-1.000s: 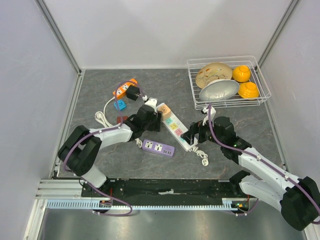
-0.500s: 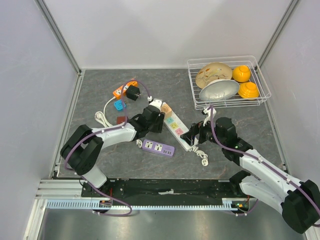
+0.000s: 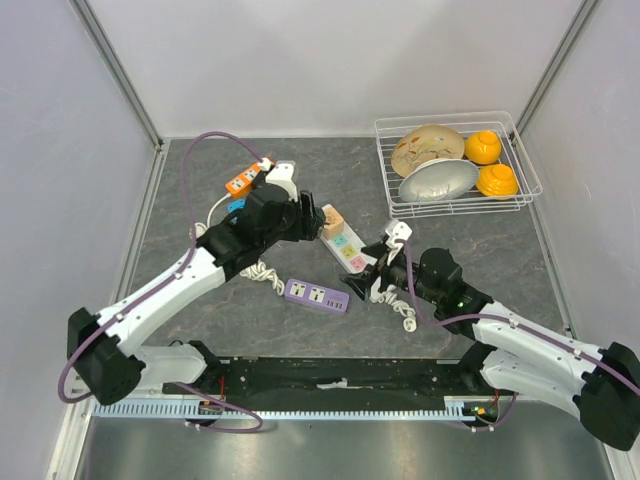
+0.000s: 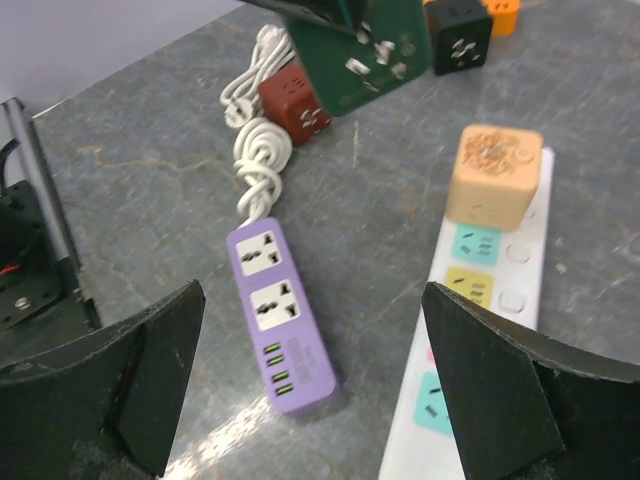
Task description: Insert the plug
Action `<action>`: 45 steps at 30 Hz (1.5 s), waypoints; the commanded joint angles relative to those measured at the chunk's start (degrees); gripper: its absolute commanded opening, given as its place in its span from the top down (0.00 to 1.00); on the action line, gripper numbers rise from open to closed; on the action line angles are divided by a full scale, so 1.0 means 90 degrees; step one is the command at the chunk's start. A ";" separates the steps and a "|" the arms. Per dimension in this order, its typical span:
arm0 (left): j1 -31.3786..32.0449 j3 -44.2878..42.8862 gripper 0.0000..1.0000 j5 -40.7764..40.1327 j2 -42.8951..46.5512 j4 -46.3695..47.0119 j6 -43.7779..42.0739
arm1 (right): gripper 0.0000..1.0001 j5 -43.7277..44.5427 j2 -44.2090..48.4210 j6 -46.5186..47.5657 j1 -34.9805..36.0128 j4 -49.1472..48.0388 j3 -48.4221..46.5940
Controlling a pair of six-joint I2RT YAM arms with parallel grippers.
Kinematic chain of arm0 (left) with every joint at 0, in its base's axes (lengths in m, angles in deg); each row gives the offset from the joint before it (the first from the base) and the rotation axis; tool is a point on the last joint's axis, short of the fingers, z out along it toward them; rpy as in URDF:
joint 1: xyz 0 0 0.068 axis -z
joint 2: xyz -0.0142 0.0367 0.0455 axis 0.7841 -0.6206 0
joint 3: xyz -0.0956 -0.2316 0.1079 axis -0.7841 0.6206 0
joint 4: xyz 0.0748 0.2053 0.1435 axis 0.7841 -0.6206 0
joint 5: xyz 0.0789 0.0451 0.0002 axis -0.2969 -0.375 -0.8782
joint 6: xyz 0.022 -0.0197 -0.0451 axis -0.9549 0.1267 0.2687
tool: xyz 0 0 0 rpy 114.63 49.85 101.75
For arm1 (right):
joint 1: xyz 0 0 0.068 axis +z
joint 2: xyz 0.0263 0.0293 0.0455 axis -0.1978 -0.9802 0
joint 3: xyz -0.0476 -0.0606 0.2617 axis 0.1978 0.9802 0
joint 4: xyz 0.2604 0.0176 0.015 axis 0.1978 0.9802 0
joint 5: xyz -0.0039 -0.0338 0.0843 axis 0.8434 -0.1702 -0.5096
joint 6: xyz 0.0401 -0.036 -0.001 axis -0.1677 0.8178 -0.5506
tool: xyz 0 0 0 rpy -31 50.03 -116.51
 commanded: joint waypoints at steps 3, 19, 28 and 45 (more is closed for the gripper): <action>0.0041 -0.0574 0.98 0.0725 0.0600 -0.0760 0.0783 | 0.02 0.0365 -0.0466 0.0919 0.0052 -0.1137 -0.0657; 0.0070 -0.0868 0.98 0.1322 0.0806 -0.1122 0.1008 | 0.02 -0.1051 -0.2048 0.1768 0.0159 -0.0806 -0.2337; 0.0080 -0.0926 0.98 0.1381 0.0865 -0.1141 0.0988 | 0.09 -0.1002 -0.2332 0.1808 0.0169 -0.0816 -0.2543; 0.0060 -0.1277 0.37 0.1527 0.1245 -0.1229 0.0442 | 1.00 -0.1120 -0.2195 0.1448 0.0169 -0.0679 -0.2582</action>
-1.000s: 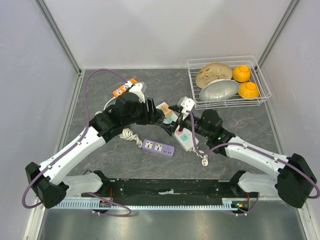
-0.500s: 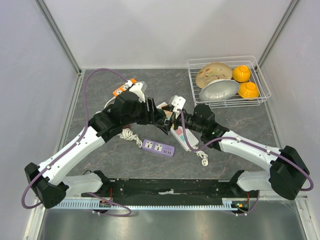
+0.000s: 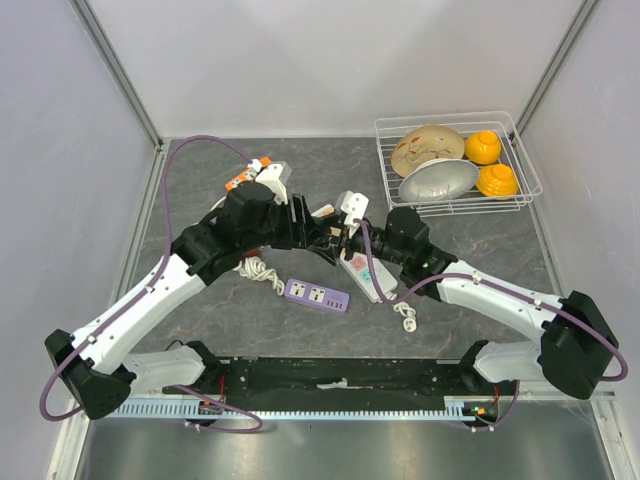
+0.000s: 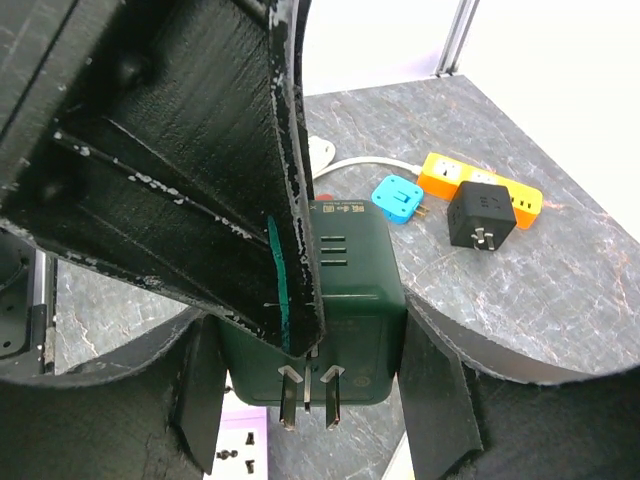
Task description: Insert the plug
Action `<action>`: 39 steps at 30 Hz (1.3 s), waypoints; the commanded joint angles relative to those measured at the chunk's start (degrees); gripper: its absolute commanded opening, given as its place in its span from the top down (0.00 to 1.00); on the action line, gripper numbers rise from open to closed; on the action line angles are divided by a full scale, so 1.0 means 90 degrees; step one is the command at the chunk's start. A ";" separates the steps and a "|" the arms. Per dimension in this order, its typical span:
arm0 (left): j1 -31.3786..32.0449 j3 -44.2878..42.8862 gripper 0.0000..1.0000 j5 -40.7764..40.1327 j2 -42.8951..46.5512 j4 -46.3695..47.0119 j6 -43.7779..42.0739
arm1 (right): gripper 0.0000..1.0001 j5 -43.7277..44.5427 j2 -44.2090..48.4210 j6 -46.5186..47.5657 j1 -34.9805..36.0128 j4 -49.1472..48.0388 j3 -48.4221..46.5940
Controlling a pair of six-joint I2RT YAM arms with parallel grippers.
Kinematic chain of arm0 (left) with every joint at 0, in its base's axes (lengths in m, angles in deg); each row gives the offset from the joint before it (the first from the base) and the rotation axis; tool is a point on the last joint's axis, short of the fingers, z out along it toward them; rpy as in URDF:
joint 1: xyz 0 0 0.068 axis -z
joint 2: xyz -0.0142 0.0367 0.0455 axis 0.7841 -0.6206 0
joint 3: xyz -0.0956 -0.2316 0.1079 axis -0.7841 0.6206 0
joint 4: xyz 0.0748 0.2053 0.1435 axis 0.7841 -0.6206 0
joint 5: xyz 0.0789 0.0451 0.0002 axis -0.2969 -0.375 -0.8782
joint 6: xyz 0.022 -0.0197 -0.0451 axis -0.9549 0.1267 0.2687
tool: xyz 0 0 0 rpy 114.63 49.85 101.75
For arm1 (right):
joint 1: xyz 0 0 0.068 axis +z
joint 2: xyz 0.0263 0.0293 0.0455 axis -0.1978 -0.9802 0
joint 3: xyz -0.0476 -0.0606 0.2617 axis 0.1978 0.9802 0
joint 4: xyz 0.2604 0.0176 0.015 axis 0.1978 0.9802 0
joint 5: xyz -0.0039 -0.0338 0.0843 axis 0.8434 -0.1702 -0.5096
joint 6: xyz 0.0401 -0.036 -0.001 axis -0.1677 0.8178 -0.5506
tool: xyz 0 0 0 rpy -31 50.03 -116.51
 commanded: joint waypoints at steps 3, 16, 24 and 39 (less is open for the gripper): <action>0.0009 -0.0489 0.22 -0.0068 0.0892 0.0412 -0.0752 | 1.00 -0.0041 0.0353 -0.0485 -0.0028 -0.0093 -0.0071; -0.0762 0.1405 0.04 0.1663 0.2582 0.2502 -0.1877 | 1.00 -0.1329 0.1212 -0.3423 -0.1082 -0.1829 0.1032; -0.1777 0.2529 0.01 0.4116 0.2300 0.4952 -0.0911 | 1.00 -0.1808 0.1730 -0.5327 -0.1590 -0.3373 0.1570; -0.1768 0.2656 0.00 0.5203 0.1421 0.6761 0.0242 | 1.00 -0.2131 0.1662 -0.6227 -0.1590 -0.4243 0.1580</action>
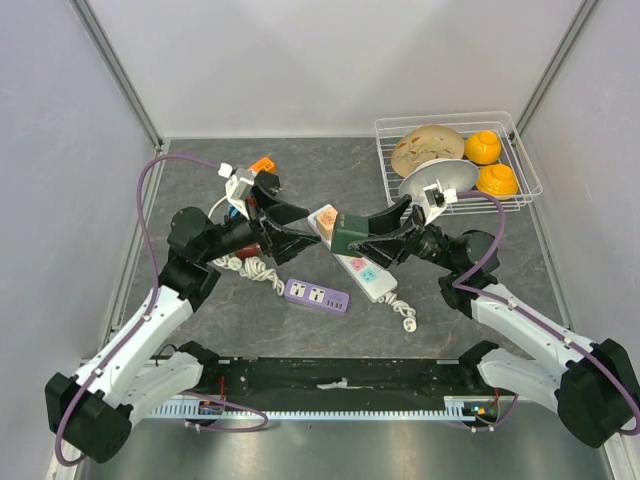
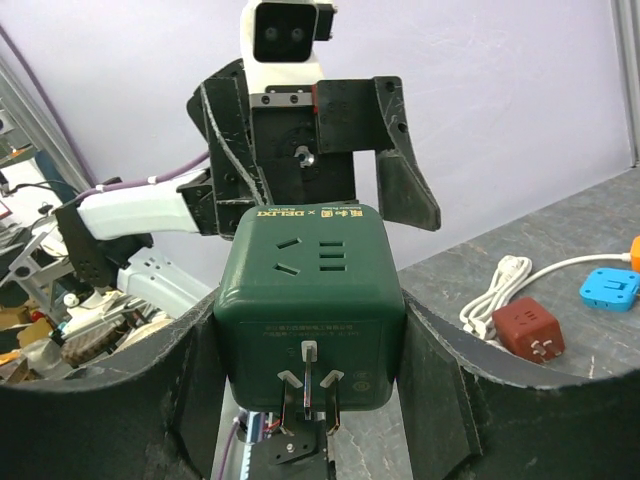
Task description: Insert the plug
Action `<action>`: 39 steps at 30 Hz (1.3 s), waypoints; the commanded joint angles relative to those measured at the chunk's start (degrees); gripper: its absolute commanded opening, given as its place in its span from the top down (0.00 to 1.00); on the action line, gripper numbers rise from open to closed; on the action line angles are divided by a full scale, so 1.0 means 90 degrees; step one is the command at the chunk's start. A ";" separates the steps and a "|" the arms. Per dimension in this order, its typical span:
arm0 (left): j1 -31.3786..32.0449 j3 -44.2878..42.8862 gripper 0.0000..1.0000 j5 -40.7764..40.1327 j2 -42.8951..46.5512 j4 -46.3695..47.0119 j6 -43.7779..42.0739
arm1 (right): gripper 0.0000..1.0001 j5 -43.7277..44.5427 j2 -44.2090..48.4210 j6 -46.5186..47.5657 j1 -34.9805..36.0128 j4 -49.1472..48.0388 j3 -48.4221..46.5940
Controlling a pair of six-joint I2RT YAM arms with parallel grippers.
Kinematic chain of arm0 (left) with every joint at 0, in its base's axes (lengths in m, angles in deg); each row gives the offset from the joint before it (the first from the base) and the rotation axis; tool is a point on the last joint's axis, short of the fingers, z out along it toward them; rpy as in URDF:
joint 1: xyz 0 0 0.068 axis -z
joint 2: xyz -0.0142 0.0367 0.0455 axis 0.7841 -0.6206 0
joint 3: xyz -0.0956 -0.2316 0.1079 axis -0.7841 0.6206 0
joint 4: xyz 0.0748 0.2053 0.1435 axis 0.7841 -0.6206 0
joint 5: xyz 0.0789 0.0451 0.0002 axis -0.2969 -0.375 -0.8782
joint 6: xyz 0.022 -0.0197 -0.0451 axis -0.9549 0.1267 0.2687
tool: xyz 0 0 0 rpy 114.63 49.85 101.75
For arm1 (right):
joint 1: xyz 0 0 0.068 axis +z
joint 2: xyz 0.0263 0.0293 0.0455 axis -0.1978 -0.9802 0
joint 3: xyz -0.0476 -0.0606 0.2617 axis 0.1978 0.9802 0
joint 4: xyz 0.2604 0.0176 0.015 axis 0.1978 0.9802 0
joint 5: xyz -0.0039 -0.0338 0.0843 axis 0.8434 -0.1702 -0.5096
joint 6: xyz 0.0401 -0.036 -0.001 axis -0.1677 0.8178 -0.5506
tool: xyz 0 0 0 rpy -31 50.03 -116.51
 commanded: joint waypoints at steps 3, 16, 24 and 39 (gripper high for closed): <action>0.0087 -0.0200 0.00 0.0494 -0.0249 0.1065 0.0688 | 1.00 -0.0213 -0.0067 -0.0390 -0.0007 -0.0827 -0.0011; 0.0585 -0.0640 0.01 0.0602 -0.0786 0.1172 0.0746 | 1.00 -0.0320 -0.0321 -0.0644 -0.0017 -0.1189 -0.0001; 0.0820 -0.0786 0.08 0.0436 -0.0903 0.0879 0.0561 | 1.00 -0.0359 -0.0409 -0.0605 -0.0007 -0.1199 0.0038; 0.1201 -0.0972 0.23 0.0280 -0.1118 0.0382 0.0259 | 1.00 -0.0350 -0.0429 -0.0507 -0.0007 -0.1199 0.0145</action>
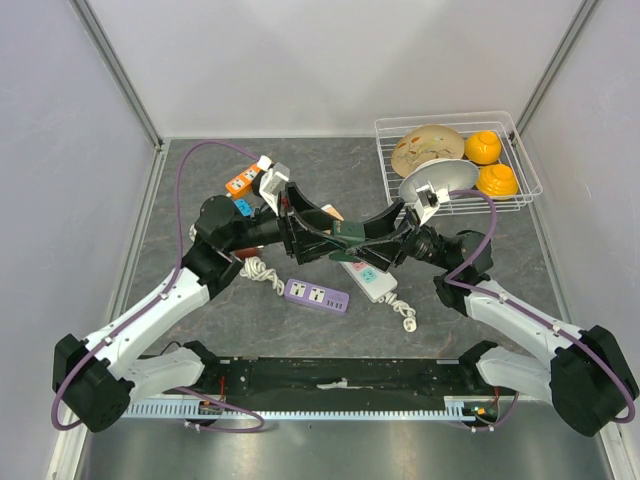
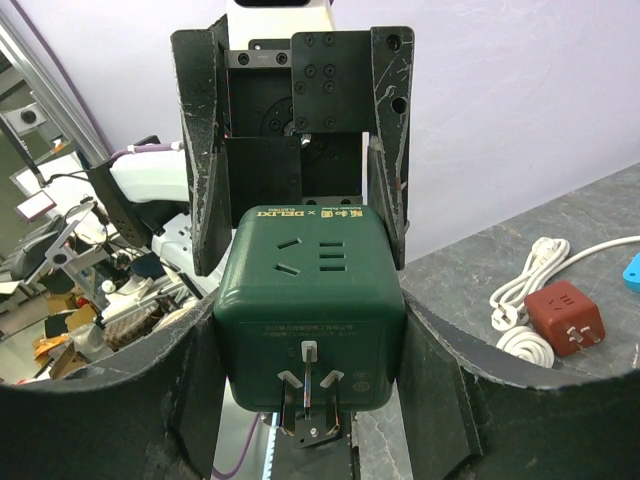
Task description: Insert the plug
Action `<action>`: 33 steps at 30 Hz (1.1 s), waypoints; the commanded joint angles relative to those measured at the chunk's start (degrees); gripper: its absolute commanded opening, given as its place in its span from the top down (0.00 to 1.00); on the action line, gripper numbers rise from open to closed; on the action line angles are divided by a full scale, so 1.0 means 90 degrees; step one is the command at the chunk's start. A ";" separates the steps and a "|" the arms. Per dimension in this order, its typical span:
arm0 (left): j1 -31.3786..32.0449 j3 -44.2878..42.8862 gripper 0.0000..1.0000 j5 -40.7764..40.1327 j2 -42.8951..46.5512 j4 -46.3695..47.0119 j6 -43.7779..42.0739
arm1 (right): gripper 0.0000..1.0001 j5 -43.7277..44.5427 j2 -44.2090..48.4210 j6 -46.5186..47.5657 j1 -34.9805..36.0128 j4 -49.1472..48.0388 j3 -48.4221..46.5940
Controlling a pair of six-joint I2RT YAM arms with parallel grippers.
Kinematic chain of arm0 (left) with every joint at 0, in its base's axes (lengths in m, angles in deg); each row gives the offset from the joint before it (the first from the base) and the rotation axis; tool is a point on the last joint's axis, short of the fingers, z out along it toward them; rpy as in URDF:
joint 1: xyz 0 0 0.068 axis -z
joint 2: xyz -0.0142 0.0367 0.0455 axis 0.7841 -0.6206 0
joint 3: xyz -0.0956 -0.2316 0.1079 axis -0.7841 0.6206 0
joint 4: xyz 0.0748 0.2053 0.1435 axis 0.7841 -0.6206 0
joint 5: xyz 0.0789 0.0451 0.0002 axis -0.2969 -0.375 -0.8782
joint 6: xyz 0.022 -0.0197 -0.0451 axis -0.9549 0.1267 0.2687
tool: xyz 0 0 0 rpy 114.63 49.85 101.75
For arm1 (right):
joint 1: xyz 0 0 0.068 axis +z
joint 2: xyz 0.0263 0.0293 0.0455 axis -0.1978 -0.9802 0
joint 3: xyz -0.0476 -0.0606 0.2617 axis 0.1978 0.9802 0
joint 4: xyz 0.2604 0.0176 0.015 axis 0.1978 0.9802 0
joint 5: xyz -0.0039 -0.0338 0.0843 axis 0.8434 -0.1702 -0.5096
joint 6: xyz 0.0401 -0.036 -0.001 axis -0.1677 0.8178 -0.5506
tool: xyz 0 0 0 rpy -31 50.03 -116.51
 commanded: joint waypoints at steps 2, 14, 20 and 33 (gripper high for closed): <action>0.0144 -0.0289 0.24 -0.0099 -0.0011 -0.0350 -0.0342 | 1.00 0.0020 0.0011 0.0032 -0.0007 -0.0460 -0.0012; 0.0145 -0.0211 0.98 -0.0839 0.0262 -0.0943 -0.0760 | 0.35 0.0205 0.0293 0.0626 -0.0017 0.0677 0.0105; 0.0057 -0.0426 0.98 -0.2215 0.0507 -0.2641 -0.1619 | 0.04 0.1063 0.1250 0.2257 -0.0094 0.3878 0.0075; 0.0037 -0.1490 0.98 -0.3947 -0.0303 -0.5535 -0.3047 | 0.02 0.3095 0.0462 0.3186 -0.0730 0.7137 -0.0158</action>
